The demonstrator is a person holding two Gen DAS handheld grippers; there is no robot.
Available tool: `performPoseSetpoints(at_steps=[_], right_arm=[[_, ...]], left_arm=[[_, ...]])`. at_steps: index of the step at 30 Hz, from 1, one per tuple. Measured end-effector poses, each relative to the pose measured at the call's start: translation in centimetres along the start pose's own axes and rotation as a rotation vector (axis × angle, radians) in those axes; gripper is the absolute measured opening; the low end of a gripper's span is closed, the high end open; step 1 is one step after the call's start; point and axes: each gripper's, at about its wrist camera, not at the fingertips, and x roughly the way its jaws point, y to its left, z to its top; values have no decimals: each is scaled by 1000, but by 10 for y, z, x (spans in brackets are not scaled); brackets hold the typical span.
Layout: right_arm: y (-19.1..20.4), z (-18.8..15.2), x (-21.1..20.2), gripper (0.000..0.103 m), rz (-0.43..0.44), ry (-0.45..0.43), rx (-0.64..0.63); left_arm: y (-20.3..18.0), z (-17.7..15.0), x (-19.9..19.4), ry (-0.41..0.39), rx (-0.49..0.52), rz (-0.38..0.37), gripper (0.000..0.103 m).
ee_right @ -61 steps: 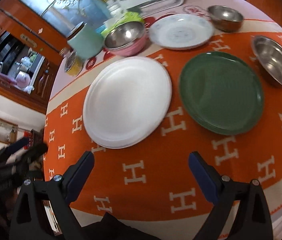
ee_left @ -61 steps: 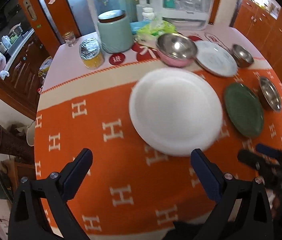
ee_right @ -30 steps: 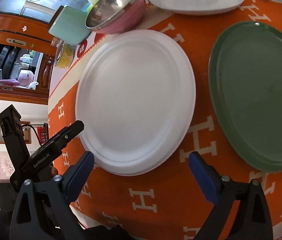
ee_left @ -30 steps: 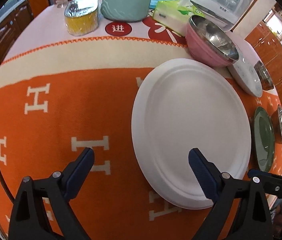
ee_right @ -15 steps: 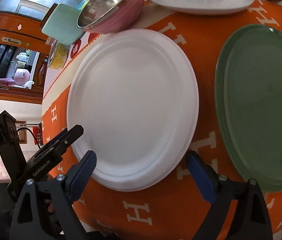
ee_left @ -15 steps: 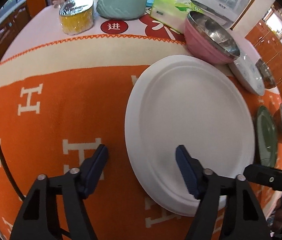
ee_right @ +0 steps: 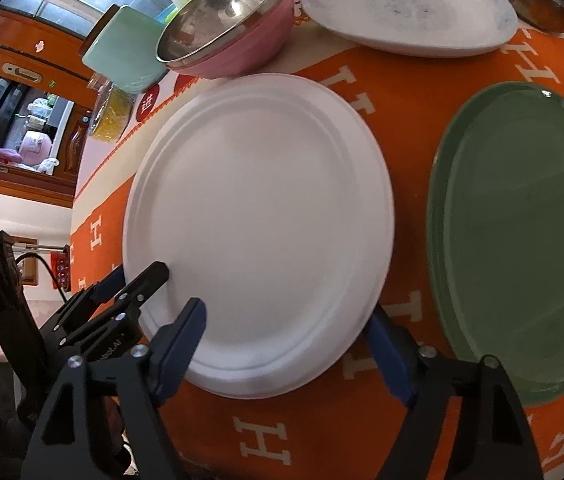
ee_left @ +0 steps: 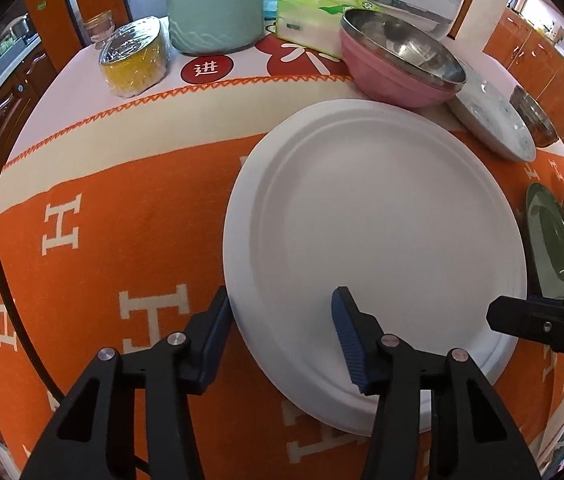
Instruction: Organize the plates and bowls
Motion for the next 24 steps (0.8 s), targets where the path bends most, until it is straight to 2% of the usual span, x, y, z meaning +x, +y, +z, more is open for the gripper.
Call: performPoseSetpoints(at_steps=[5,12,15,24], right_arm=[[-3,0,-2,62,-20,-5,16],[-14,1,-5,25,-87,-17,34],[-17,0,-6,25,-74,-24,45],[-9,-10,-5,24,-95,-13,28]], left_arm=[[3,-4,-4,3,-4,5,43],[9,-4,-7,32,-23,15,34],[9,-8,-9,38,-27,18,31],[8,-30,-27,50,-10,30,31]])
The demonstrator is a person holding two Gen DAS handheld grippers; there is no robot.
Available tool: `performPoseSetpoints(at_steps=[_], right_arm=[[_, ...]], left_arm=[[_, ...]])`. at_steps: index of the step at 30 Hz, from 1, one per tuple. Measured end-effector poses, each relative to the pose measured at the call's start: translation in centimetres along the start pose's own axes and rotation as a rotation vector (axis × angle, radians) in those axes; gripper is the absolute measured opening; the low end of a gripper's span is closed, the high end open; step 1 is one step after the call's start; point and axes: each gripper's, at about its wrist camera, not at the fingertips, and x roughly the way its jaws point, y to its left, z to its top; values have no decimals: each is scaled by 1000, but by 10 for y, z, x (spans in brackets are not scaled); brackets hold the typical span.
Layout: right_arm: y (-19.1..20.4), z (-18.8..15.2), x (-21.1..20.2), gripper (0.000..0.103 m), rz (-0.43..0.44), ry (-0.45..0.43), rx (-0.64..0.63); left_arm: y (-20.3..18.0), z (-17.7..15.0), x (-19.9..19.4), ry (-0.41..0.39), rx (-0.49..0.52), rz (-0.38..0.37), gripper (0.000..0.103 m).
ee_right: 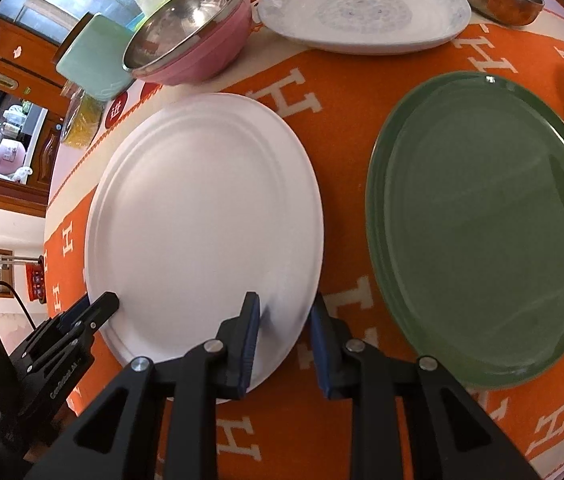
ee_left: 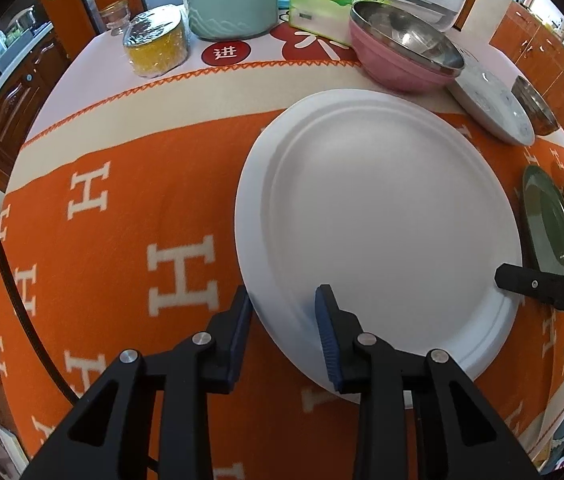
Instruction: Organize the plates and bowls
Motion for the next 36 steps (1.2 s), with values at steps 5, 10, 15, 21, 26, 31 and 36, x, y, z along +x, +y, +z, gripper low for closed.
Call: performPoseSetpoints(at_steps=[5,10,15,21,26,31,36], right_arm=[[6,-16,-6,24,18,4,-7],[13,-33,-19,25,33,-19,-36],[17,-52,-39,25,67,-78,-60],[17,-72,-66,25,83,-158,-86],[15,-91,-90,25,85,-239,-126],[5,-109,-110,25,75,-299,-150],[-7,-122,-130,25,56,-369,-166]], left_arm=[[0,-16,-16,-17,5,23,31],[5,-28,-35,-43,0,26,31],[6,-41,-59,-102,-5,14,31],[1,-59,-90,-179,13,2,31],[-10,-71,-112,-228,32,-6,31],[-22,-83,-128,-266,50,-24,31],[-38,-92,-139,-297,76,-63,31]])
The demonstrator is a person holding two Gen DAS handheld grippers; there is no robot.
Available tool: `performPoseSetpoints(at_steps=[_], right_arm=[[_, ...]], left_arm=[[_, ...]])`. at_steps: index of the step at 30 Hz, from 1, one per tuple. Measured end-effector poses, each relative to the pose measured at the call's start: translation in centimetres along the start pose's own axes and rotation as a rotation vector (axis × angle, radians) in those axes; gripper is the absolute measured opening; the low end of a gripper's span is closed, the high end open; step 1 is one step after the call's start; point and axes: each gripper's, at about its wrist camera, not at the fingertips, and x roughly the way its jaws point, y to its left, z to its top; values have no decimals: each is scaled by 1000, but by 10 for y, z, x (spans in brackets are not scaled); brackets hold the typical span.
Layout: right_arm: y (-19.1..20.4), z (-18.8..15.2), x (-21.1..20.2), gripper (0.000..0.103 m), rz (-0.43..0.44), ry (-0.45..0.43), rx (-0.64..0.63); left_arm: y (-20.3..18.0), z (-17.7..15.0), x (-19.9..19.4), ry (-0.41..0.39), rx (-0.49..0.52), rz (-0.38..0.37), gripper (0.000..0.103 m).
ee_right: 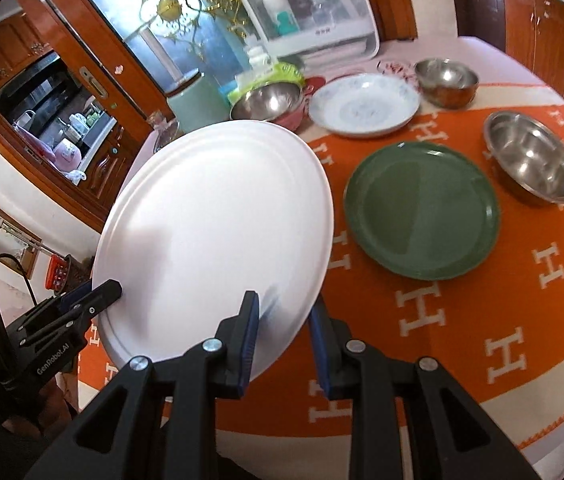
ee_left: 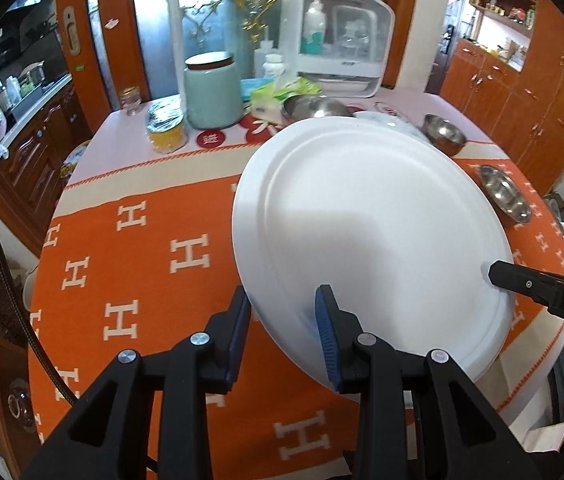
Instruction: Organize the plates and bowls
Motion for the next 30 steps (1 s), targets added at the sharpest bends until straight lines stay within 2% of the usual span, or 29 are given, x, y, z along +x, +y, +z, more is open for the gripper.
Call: performPoseSetpoints(at_steps=[8,13,23,30], right_arm=[[-23,-16,-33,25,-38,-75,35],[-38,-26,-51,25,-95,-111,56],[-75,-53,-74,25,-182,-108,140],[-106,-71,-86,26,-212,-61,189]], left_arm=[[-33,-1,-11,-30,69,-71,31],[-56,0,-13,-37,130,-126,31],[-107,-6,-4,14,228,-205,31],[-145,-17,5,85,268,-224,31]])
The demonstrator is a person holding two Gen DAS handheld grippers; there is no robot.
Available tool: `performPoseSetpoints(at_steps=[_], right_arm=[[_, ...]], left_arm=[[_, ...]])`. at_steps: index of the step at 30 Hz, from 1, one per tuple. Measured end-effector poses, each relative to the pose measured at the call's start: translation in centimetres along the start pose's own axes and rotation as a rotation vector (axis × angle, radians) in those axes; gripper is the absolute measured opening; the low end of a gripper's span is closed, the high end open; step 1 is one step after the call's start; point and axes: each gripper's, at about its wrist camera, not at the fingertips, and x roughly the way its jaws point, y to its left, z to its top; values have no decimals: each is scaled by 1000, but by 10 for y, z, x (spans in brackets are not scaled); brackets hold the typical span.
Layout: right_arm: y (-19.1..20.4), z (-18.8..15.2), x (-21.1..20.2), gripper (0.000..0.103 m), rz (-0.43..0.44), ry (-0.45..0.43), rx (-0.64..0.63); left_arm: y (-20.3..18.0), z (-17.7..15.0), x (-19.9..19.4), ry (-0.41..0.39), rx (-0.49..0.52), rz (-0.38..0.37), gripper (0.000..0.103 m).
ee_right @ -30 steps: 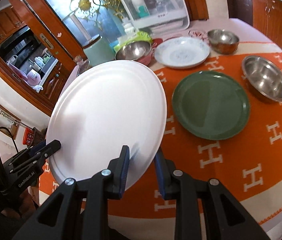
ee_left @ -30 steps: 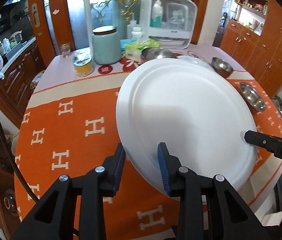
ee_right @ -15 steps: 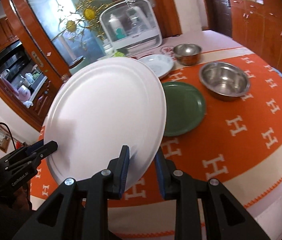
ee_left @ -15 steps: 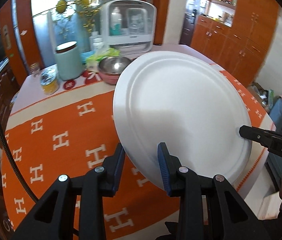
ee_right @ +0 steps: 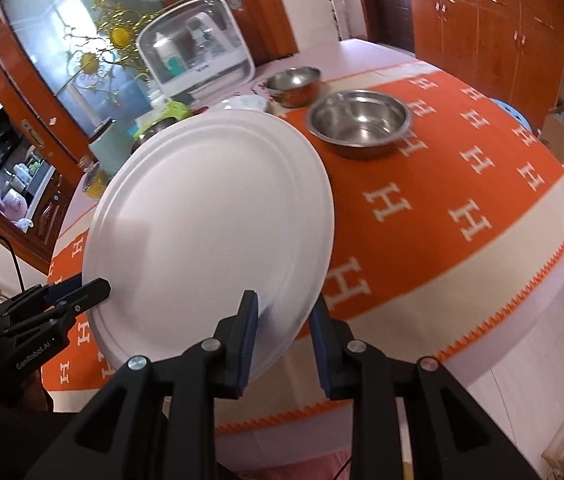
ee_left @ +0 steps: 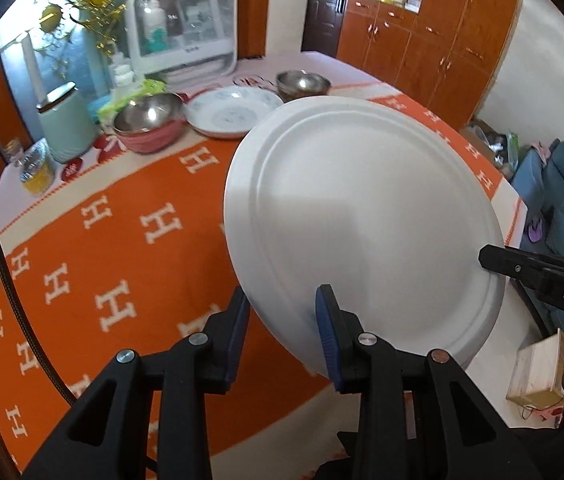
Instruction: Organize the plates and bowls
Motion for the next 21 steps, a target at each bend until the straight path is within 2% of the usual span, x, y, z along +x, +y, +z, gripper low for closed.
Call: performPoseSetpoints(at_steps=[9,17,21], right_arm=[[-40,-10,1,26,-14,89,-3],[-63,-22,22,26,2,201,-31],[-67,-29,34,26,7,242,-86]], left_arm=[[-40,-14,23,94,-50,-7,32],[-60,-38,43,181,-109,28,32],[-61,-52,56,229,-169,30,32]])
